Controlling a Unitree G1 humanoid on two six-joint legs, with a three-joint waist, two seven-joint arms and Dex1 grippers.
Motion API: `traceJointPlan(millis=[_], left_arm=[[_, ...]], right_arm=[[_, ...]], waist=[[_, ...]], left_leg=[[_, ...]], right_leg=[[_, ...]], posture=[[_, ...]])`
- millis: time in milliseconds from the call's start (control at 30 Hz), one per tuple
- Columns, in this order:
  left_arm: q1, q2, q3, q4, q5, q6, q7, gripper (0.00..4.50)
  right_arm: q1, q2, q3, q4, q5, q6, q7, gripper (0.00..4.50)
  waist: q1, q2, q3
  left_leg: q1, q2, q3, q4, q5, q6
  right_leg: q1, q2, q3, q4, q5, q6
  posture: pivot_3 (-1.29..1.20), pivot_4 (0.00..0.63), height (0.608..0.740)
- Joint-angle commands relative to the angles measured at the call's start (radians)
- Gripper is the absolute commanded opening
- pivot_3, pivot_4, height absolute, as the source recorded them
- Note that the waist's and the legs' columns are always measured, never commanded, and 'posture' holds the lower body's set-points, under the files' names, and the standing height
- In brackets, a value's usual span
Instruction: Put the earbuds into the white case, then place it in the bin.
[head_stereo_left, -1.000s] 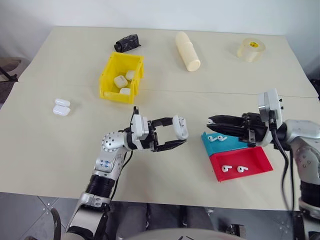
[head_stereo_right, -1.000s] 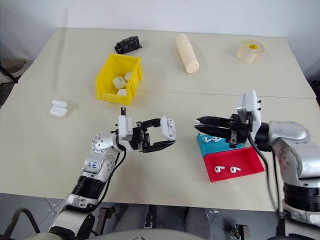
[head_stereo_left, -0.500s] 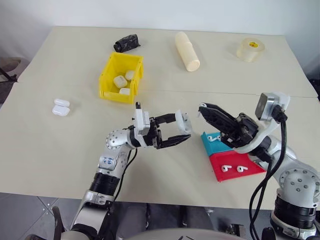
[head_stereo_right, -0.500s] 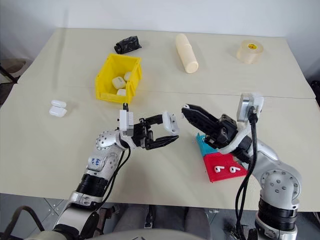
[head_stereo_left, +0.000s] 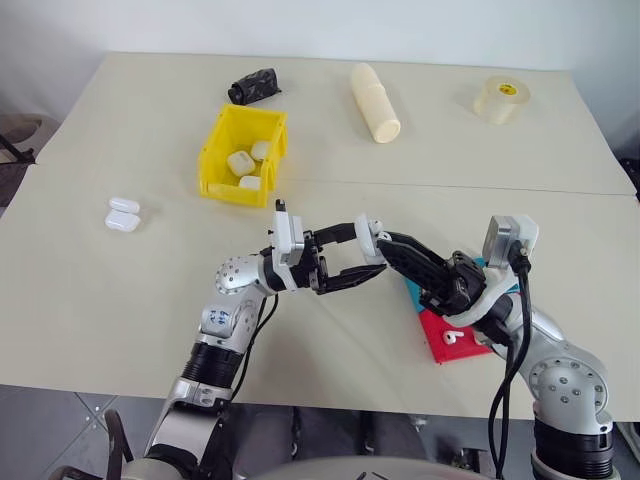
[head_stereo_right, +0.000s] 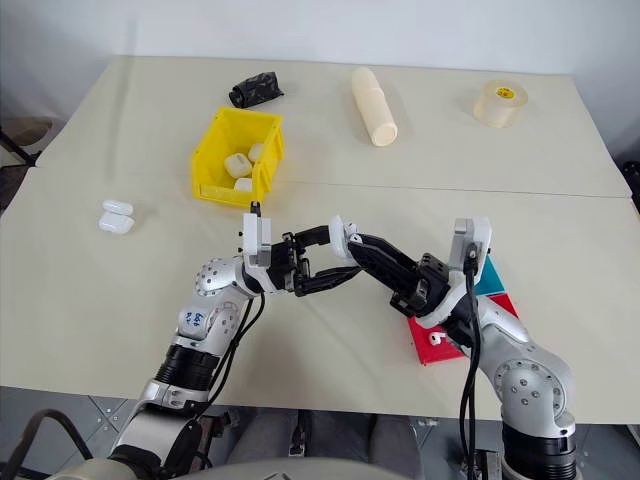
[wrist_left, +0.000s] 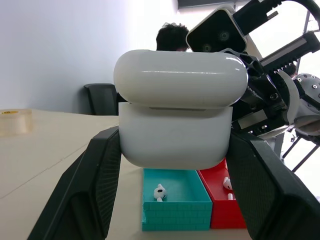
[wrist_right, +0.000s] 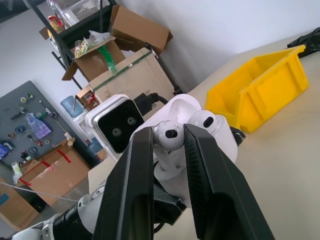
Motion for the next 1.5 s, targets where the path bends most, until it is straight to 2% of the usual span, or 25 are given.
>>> traceJointPlan(millis=[33,133,367,500,567,667,767,833,1000,1133,1300,1367,1500], left_arm=[[-0.015,-0.018,0.005,-0.048,-0.028,-0.005,0.002,2.77],[-0.018,-0.02,0.012,-0.052,-0.039,0.001,0.0,2.77],[-0.011,-0.023,0.021,-0.071,-0.066,0.027,-0.026,2.77],[-0.002,0.023,0.03,-0.087,-0.039,0.028,-0.027,2.77],[-0.001,0.077,0.041,-0.091,-0.006,0.015,-0.03,2.77],[-0.001,0.184,0.024,-0.097,0.063,-0.019,-0.063,2.77],[-0.007,0.259,0.0,-0.092,0.125,-0.036,-0.073,2.77],[-0.025,0.313,-0.041,-0.103,0.182,-0.026,-0.099,2.77],[-0.063,0.325,-0.129,-0.142,0.237,0.056,-0.098,2.77],[-0.082,0.284,-0.169,-0.164,0.252,0.107,-0.06,2.77],[-0.089,0.259,-0.176,-0.171,0.246,0.101,-0.054,2.77],[-0.08,0.26,-0.166,-0.178,0.228,0.075,-0.066,2.77],[-0.036,0.284,-0.114,-0.191,0.18,0.023,-0.09,2.77]], right_arm=[[0.024,-0.011,0.039,-0.009,-0.049,-0.025,0.034,0.49],[0.046,-0.031,0.046,-0.001,-0.06,-0.025,0.051,0.49],[0.046,-0.075,0.026,-0.003,-0.064,-0.052,0.083,2.81],[0.029,-0.149,-0.046,-0.005,-0.06,-0.057,0.107,4.1],[0.038,-0.217,-0.087,-0.002,-0.066,-0.048,0.136,4.1],[0.071,-0.331,-0.106,-0.007,-0.11,-0.041,0.214,3.51],[0.081,-0.403,-0.101,-0.015,-0.14,-0.052,0.277,2.48],[0.032,-0.453,-0.052,-0.032,-0.192,-0.061,0.317,1.76],[-0.112,-0.424,0.074,-0.047,-0.228,-0.037,0.3,0.03],[-0.205,-0.386,0.178,-0.05,-0.273,-0.005,0.269,0.03],[-0.232,-0.372,0.255,-0.033,-0.342,0.008,0.256,0.03],[-0.201,-0.389,0.25,-0.003,-0.377,-0.013,0.274,0.03],[-0.084,-0.448,0.149,0.066,-0.41,-0.095,0.349,0.03]], waist=[[0.0,0.0,0.0],[0.0,0.0,0.0],[0.0,0.0,0.0],[0.0,0.0,0.0],[0.001,0.0,0.0],[0.001,0.0,0.0],[0.001,0.0,0.0],[0.001,0.0,0.0],[0.002,0.0,0.001],[0.002,0.0,0.001],[0.002,-0.001,0.001],[0.001,0.0,0.001],[0.004,-0.001,0.001]], left_leg=[[0.0,0.0,0.0,0.0,0.0,0.0],[0.0,0.0,0.0,0.0,0.0,0.0],[0.0,0.0,0.0,0.0,0.0,0.0],[0.0,0.0,0.0,0.0,0.0,0.0],[0.0,0.0,0.0,0.0,0.0,0.0],[0.0,0.0,0.0,0.0,0.0,0.0],[0.0,0.001,0.001,-0.001,0.0,0.0],[0.0,0.0,0.001,-0.001,0.0,0.0],[0.0,0.001,0.0,-0.001,0.0,0.0],[0.0,0.0,-0.001,-0.001,0.0,0.0],[-0.001,0.0,-0.001,-0.001,0.0,0.0],[-0.001,0.0,-0.001,-0.001,0.0,0.0],[-0.001,0.0,-0.002,-0.001,0.0,0.0]], right_leg=[[0.0,0.0,0.0,0.0,0.0,0.0],[0.0,0.0,0.0,0.0,0.0,0.0],[0.0,0.0,0.0,0.0,0.0,0.0],[0.0,0.0,0.0,0.0,0.0,0.0],[0.0,0.0,0.0,0.0,0.0,0.0],[0.0,0.0,0.0,-0.001,0.0,0.0],[0.0,0.0,0.0,-0.001,0.0,0.0],[0.0,0.0,0.0,-0.002,0.0,0.0],[0.0,0.0,0.0,-0.001,0.0,0.0],[0.0,0.0,0.0,-0.002,0.0,0.0],[0.0,0.0,-0.001,-0.002,0.0,0.0],[0.0,0.0,-0.001,-0.002,0.0,0.0],[0.0,0.0,-0.002,-0.002,0.0,0.0]], posture=[[0.0,0.15,0.74],[0.0,0.15,0.74],[0.0,0.15,0.74],[0.0,0.15,0.74],[0.0,0.15,0.74],[0.0,0.15,0.74],[0.0,0.15,0.74],[0.0,0.15,0.74],[0.0,0.15,0.74],[0.0,0.15,0.74],[0.0,0.15,0.74],[0.0,0.15,0.74],[0.0,0.15,0.74]])
